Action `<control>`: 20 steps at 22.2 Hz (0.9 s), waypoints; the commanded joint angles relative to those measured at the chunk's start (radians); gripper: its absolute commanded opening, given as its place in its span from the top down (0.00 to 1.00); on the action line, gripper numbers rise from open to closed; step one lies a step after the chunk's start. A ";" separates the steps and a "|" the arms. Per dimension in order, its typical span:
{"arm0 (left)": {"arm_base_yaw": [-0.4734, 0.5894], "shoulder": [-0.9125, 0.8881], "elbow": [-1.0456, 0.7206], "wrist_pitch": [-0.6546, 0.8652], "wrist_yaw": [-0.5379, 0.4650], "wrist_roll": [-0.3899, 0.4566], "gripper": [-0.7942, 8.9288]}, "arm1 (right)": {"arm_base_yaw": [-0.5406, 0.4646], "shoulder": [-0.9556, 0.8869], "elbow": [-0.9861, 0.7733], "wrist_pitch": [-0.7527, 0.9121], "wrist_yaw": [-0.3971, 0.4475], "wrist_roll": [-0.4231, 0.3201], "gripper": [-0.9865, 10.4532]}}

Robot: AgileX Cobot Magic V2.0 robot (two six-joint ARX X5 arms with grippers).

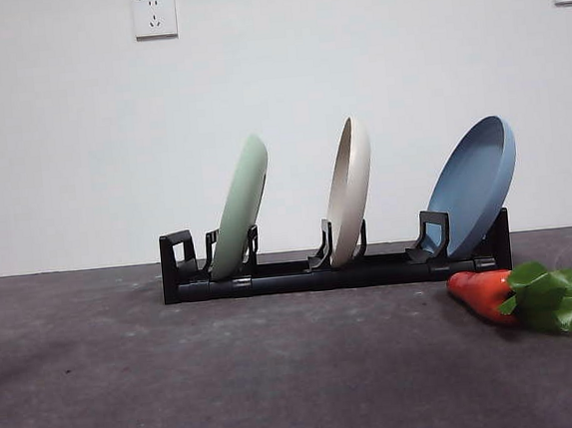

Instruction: Take the green plate from the plate rack,put the plate on the table,take the carrot from the table,put the carrot in the plate

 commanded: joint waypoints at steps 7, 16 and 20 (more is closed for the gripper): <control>0.002 0.215 0.275 -0.289 0.164 0.238 0.92 | 0.003 0.285 0.349 -0.370 -0.137 -0.320 0.92; 0.000 0.388 0.464 -0.586 0.234 0.412 0.92 | 0.003 0.470 0.491 -0.678 -0.279 -0.473 0.91; 0.000 0.406 0.478 -0.606 0.229 0.406 0.56 | 0.003 0.476 0.491 -0.679 -0.277 -0.458 0.62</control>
